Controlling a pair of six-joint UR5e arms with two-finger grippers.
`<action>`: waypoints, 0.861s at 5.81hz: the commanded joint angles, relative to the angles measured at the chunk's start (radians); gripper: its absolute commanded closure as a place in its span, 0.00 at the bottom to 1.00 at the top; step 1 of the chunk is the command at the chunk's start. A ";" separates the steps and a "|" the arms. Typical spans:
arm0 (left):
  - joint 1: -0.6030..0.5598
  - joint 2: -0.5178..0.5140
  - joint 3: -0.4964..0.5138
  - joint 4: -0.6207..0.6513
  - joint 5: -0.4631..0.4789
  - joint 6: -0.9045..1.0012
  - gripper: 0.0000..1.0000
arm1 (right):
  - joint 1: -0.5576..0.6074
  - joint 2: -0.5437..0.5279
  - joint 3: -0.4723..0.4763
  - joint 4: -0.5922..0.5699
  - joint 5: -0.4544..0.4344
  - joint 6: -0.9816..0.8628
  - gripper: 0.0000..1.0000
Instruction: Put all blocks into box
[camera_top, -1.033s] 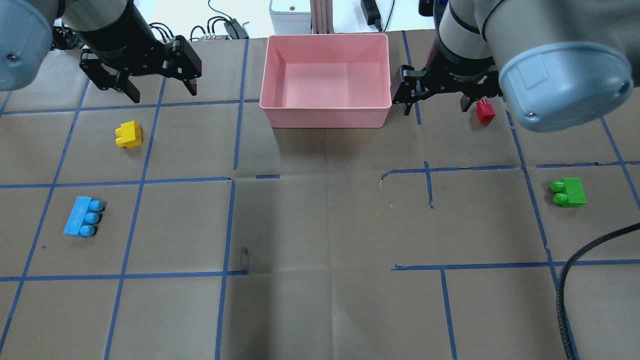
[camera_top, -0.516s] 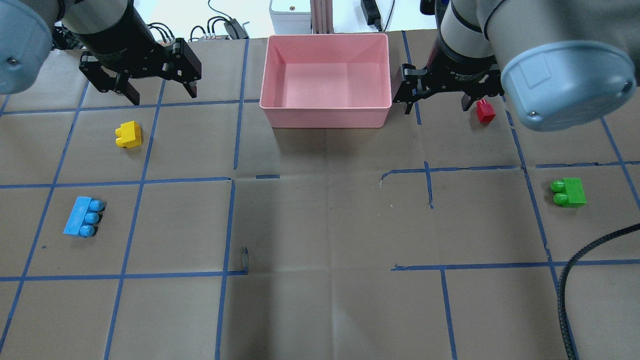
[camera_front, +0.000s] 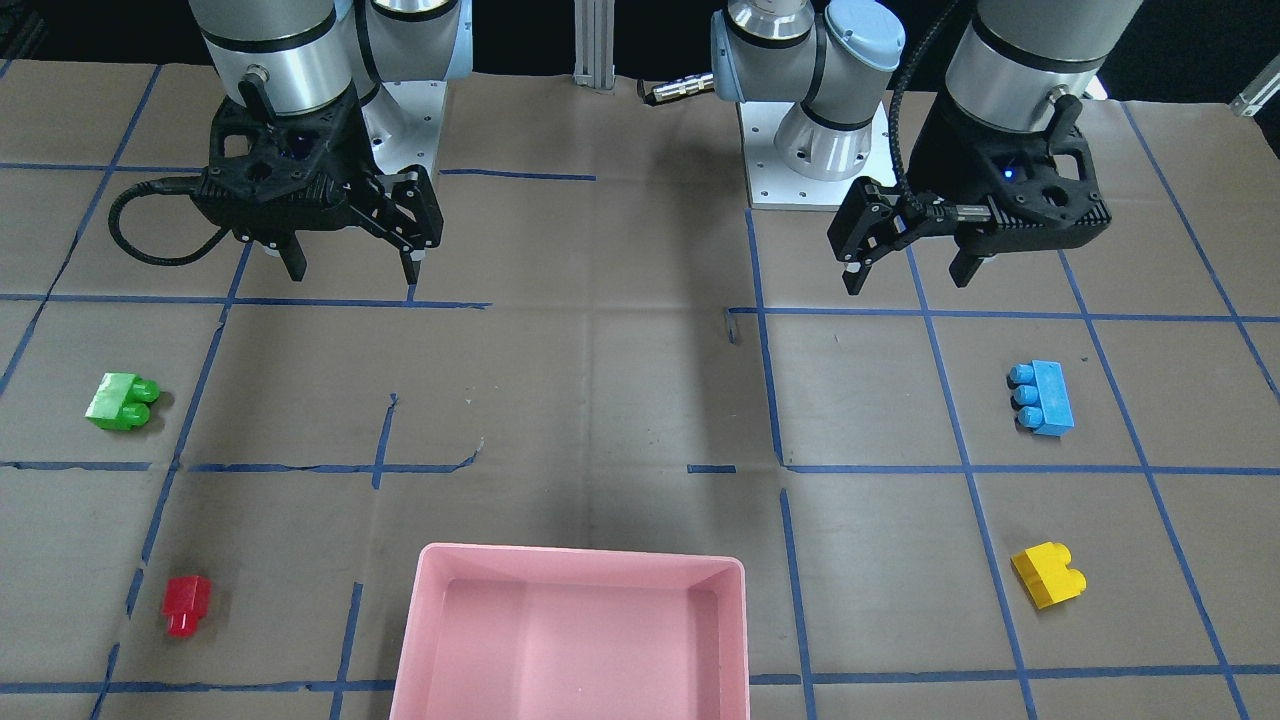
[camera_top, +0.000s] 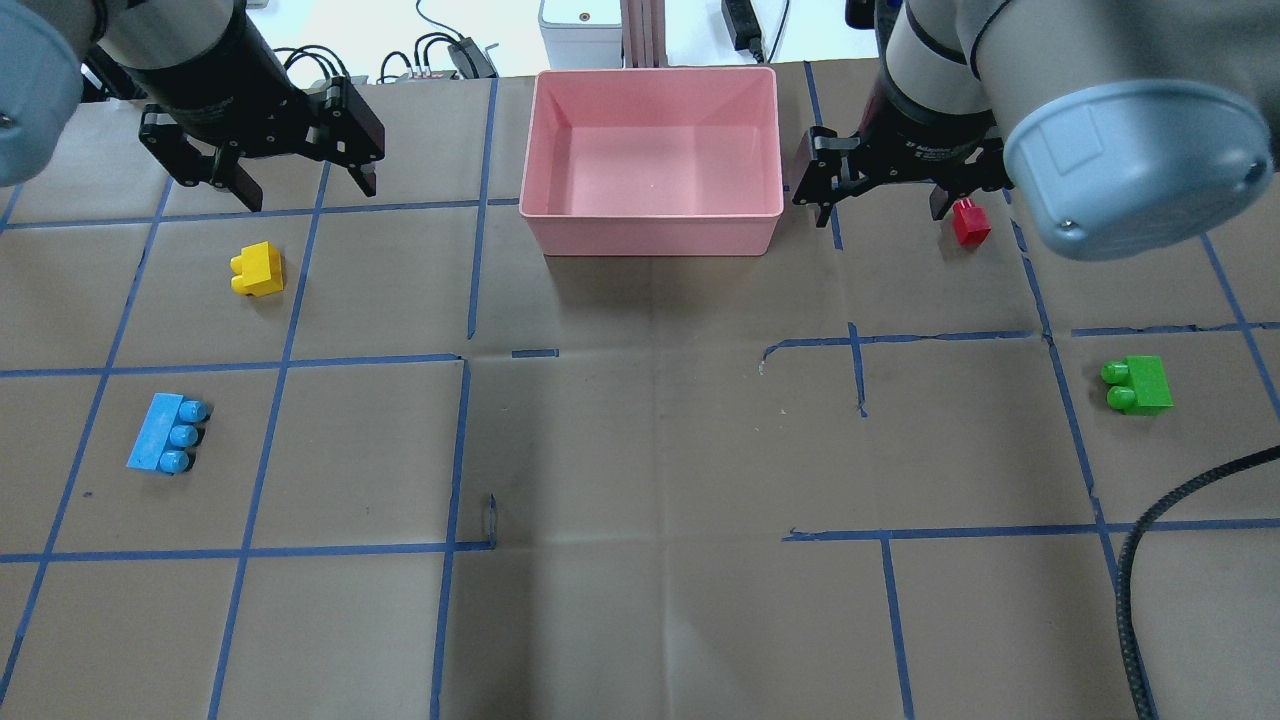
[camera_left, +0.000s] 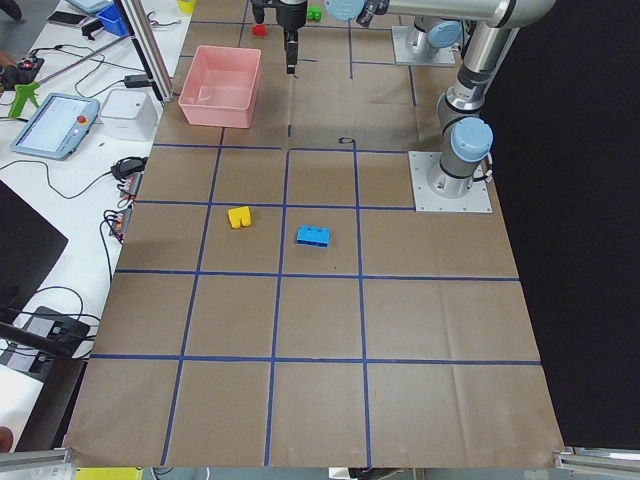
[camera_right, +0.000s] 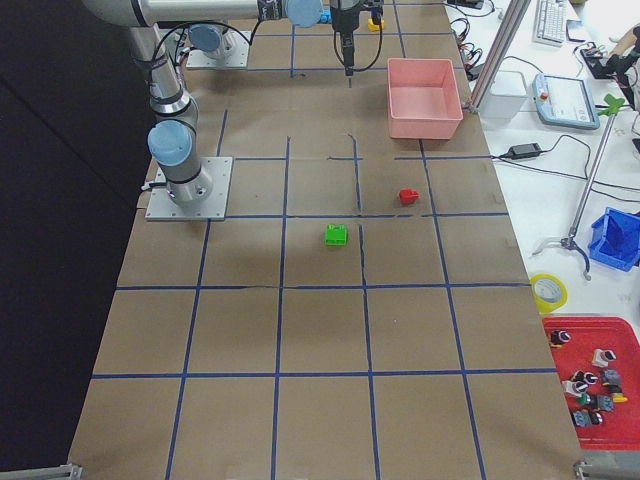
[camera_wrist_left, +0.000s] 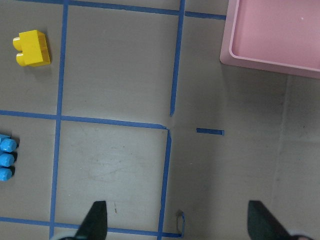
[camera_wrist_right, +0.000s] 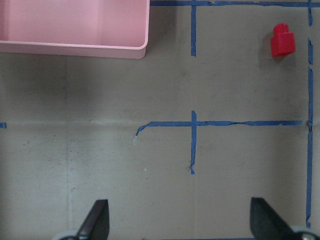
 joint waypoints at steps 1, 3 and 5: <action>0.126 0.009 -0.010 -0.005 0.001 0.074 0.00 | -0.104 -0.011 0.000 0.037 -0.031 -0.129 0.00; 0.363 0.021 -0.054 -0.003 -0.002 0.352 0.00 | -0.255 -0.034 0.003 0.056 -0.031 -0.346 0.00; 0.599 0.044 -0.128 0.001 0.001 0.729 0.00 | -0.420 -0.027 0.041 0.032 -0.025 -0.456 0.00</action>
